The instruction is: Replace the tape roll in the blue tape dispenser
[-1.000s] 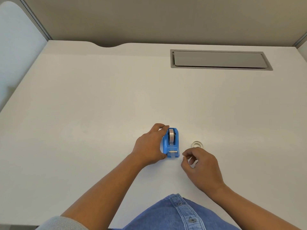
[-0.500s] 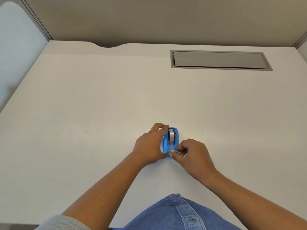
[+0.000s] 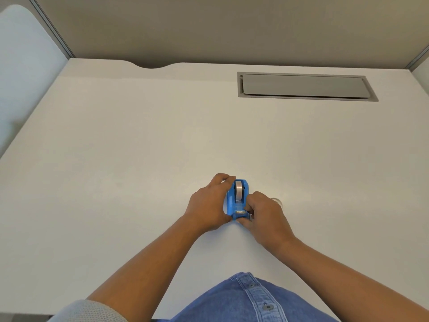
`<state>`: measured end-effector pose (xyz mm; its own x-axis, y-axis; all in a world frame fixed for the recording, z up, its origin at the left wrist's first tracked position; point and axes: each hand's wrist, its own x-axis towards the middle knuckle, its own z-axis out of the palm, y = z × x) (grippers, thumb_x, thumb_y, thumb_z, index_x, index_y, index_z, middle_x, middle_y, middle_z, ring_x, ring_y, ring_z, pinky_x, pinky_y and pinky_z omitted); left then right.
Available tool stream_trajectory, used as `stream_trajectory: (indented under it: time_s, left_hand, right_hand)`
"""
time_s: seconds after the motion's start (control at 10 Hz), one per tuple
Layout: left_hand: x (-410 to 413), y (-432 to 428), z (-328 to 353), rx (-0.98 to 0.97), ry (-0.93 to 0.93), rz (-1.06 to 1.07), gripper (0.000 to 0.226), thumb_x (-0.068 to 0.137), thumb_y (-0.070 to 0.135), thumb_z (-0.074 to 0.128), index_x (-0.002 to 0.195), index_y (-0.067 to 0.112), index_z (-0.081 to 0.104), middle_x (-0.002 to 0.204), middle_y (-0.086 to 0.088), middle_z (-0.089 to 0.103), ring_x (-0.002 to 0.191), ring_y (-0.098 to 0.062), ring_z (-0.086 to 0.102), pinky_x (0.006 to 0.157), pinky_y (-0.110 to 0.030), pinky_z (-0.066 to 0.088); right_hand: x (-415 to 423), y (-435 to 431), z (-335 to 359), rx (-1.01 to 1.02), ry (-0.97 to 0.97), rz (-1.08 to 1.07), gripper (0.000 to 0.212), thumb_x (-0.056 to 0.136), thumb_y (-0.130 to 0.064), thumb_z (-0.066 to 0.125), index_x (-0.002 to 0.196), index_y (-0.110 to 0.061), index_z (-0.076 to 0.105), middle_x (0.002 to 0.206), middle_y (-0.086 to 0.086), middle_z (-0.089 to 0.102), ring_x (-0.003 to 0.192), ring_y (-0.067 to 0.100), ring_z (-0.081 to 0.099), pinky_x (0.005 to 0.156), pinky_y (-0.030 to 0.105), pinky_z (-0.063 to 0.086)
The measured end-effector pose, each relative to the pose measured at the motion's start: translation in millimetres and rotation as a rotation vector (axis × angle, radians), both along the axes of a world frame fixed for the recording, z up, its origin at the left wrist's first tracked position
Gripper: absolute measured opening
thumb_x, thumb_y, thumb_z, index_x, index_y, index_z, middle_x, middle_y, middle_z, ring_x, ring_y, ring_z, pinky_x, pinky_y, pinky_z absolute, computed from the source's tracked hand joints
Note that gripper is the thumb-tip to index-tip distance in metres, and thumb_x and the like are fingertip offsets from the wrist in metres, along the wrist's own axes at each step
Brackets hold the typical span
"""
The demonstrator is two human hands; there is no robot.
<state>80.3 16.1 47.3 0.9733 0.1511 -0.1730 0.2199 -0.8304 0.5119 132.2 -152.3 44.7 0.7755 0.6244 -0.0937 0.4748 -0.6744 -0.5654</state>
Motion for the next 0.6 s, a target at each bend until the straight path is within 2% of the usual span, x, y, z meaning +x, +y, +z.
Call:
stream_trajectory:
  time_s: [0.2, 0.3, 0.4, 0.5, 0.6]
  left_hand:
    - [-2, -1, 2, -0.012, -0.003, -0.002, 0.094, 0.067, 0.044, 0.081, 0.146, 0.032, 0.030, 0.146, 0.016, 0.033, 0.105, -0.016, 0.063, 0.077, -0.035, 0.056]
    - [-5, -1, 0, -0.023, -0.009, -0.003, 0.099, 0.069, 0.039, 0.081, 0.150, 0.033, 0.023, 0.149, 0.017, 0.030, 0.111, -0.015, 0.060, 0.080, -0.035, 0.056]
    - [-10, -1, -5, -0.045, -0.015, -0.001, 0.107, 0.071, 0.031, 0.080, 0.153, 0.034, 0.010, 0.154, 0.014, 0.028, 0.118, -0.015, 0.056, 0.085, -0.036, 0.055]
    - [-19, -4, -5, -0.060, -0.027, 0.022, 0.111, 0.072, 0.029, 0.079, 0.153, 0.034, 0.003, 0.157, 0.013, 0.027, 0.124, -0.016, 0.052, 0.089, -0.036, 0.054]
    - [-26, -9, -7, -0.029, -0.025, 0.085, 0.106, 0.077, 0.029, 0.074, 0.153, 0.032, -0.001, 0.160, 0.010, 0.025, 0.132, -0.017, 0.045, 0.096, -0.032, 0.046]
  right_hand:
    - [-3, -1, -7, 0.041, 0.008, -0.016, 0.038, 0.077, -0.025, 0.081, 0.073, -0.029, 0.043, 0.070, -0.015, 0.046, 0.060, 0.003, 0.045, 0.052, 0.017, 0.034]
    - [-2, -6, -8, 0.081, 0.054, -0.036, 0.035, 0.075, -0.017, 0.081, 0.079, -0.030, 0.049, 0.070, -0.016, 0.053, 0.062, 0.006, 0.051, 0.056, 0.019, 0.043]
    - [-3, -17, -7, 0.072, 0.135, -0.040, 0.044, 0.075, -0.013, 0.082, 0.096, -0.037, 0.051, 0.078, -0.016, 0.058, 0.070, 0.008, 0.058, 0.063, 0.022, 0.053]
    - [-8, -28, -7, 0.072, 0.149, -0.042, 0.053, 0.077, -0.017, 0.081, 0.114, -0.039, 0.050, 0.086, -0.018, 0.059, 0.079, 0.005, 0.060, 0.070, 0.021, 0.055]
    - [-9, -35, -7, 0.047, 0.107, -0.039, 0.048, 0.080, -0.024, 0.078, 0.119, -0.033, 0.053, 0.098, -0.018, 0.059, 0.088, 0.003, 0.060, 0.079, 0.021, 0.054]
